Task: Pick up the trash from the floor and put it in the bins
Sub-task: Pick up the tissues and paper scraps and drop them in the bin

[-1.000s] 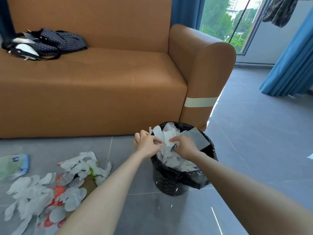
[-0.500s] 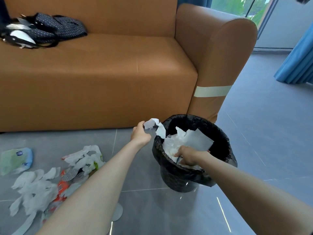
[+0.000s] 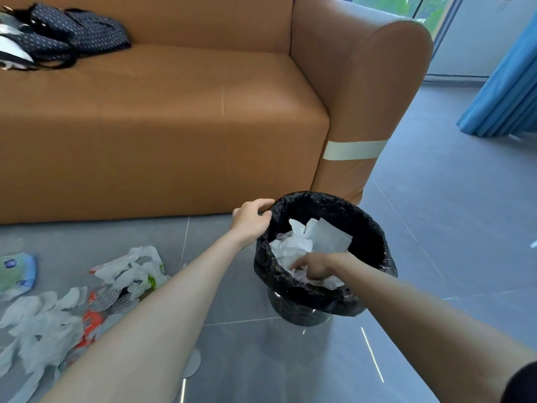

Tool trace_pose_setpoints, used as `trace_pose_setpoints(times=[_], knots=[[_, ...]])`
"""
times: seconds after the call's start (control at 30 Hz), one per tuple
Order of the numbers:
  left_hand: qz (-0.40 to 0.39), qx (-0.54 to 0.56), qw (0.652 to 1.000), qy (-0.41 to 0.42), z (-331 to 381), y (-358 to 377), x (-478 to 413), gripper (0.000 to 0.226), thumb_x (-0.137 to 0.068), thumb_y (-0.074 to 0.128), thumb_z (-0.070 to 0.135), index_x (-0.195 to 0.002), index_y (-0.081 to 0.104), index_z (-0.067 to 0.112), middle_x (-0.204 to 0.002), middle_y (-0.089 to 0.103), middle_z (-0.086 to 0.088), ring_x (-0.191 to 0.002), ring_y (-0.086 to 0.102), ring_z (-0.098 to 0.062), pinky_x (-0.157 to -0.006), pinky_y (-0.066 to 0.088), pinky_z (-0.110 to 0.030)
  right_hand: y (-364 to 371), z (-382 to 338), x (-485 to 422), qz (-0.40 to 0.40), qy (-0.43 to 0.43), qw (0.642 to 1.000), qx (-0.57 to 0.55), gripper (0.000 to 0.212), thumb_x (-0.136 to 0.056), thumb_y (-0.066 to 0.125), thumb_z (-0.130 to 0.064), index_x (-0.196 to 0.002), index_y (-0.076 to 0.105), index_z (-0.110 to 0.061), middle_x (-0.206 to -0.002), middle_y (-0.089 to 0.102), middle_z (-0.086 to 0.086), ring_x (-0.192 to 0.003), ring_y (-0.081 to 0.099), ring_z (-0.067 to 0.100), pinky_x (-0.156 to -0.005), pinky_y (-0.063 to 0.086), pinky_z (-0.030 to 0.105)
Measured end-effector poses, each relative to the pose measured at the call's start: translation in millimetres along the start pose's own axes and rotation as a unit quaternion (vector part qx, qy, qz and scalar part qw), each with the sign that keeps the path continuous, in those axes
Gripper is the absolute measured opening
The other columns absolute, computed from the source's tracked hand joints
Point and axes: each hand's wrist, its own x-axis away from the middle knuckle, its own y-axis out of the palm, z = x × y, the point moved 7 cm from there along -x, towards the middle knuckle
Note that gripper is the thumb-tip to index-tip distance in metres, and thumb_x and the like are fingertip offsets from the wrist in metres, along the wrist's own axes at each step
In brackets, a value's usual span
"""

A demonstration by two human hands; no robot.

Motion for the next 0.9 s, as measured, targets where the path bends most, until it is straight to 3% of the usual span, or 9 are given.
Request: trace_pose_setpoints(times=[0.13,0.27,0.33,0.47,0.63,0.8,0.9], knots=[[-0.018,0.001,1.000,-0.018,8.1,-16.6,15.5,0.038,-0.098,0.042,0.016,-0.134,0.051,0.022,-0.139,0.050,0.000,-0.131,0.043,-0.019,-0.110,0.035,-0.035,-29.6,3.9,28.7,0.072,0.001,0.995,-0.072,0.057,-0.087,0.041,0.005,-0.135,0.050,-0.025,-0.151,0.034,0.002,-0.133,0.040,0.023,-0.106,0.041,0.033],[-0.027,-0.012,0.999,-0.025,18.6,-45.4,35.1,0.038,-0.098,0.040,0.018,-0.135,0.048,0.022,-0.137,0.049,-0.007,-0.124,0.047,-0.022,-0.096,0.039,-0.028,-58.4,-4.0,63.7,0.142,0.010,0.985,-0.095,0.046,-0.088,0.053,0.001,-0.128,0.056,-0.021,-0.144,0.043,0.007,-0.108,0.057,0.025,-0.083,0.054,0.031],[-0.038,-0.018,0.999,-0.032,27.0,-62.3,45.7,0.039,-0.098,0.041,0.019,-0.136,0.047,0.022,-0.135,0.050,-0.007,-0.119,0.050,-0.022,-0.093,0.041,-0.028,-74.4,-16.4,83.6,0.170,0.004,0.982,-0.084,0.044,-0.089,0.052,0.001,-0.129,0.056,-0.017,-0.140,0.047,0.009,-0.106,0.059,0.025,-0.082,0.056,0.034],[-0.050,-0.096,0.994,-0.009,53.8,-105.0,69.7,0.041,-0.096,0.044,0.021,-0.137,0.046,0.022,-0.133,0.053,-0.006,-0.119,0.052,-0.024,-0.101,0.039,-0.030,-107.9,-50.3,120.1,0.238,-0.018,0.968,-0.072,0.038,-0.090,0.051,-0.001,-0.125,0.060,-0.013,-0.132,0.056,0.008,-0.111,0.058,0.023,-0.090,0.053,0.034],[-0.003,-0.123,0.992,0.025,67.1,-161.6,107.2,0.041,-0.095,0.045,0.021,-0.136,0.047,0.024,-0.130,0.055,-0.002,-0.119,0.051,-0.017,-0.095,0.035,-0.022,-132.4,-110.8,152.4,0.260,-0.082,0.959,-0.083,0.034,-0.091,0.048,-0.005,-0.120,0.063,-0.014,-0.106,0.057,0.002,-0.080,0.053,0.013,-0.052,0.041,0.008],[0.094,-0.056,0.994,0.013,39.4,-206.7,148.3,0.037,-0.094,0.046,0.020,-0.130,0.052,0.023,-0.116,0.060,0.003,-0.100,0.054,-0.013,-0.085,0.038,-0.022,-135.0,-173.5,161.4,0.258,-0.132,0.954,-0.072,0.033,-0.088,0.051,-0.011,-0.117,0.065,-0.019,-0.099,0.061,0.000,-0.095,0.060,0.020,-0.077,0.051,0.025],[0.157,-0.015,0.987,-0.023,2.3,-222.5,169.8,0.035,-0.094,0.046,0.020,-0.128,0.054,0.022,-0.116,0.060,0.002,-0.101,0.057,-0.015,-0.081,0.043,-0.025,-126.0,-210.1,160.6,0.242,-0.172,0.952,-0.070,0.032,-0.088,0.049,-0.011,-0.115,0.065,-0.019,-0.097,0.062,0.001,-0.076,0.058,0.016,-0.065,0.049,0.021]])
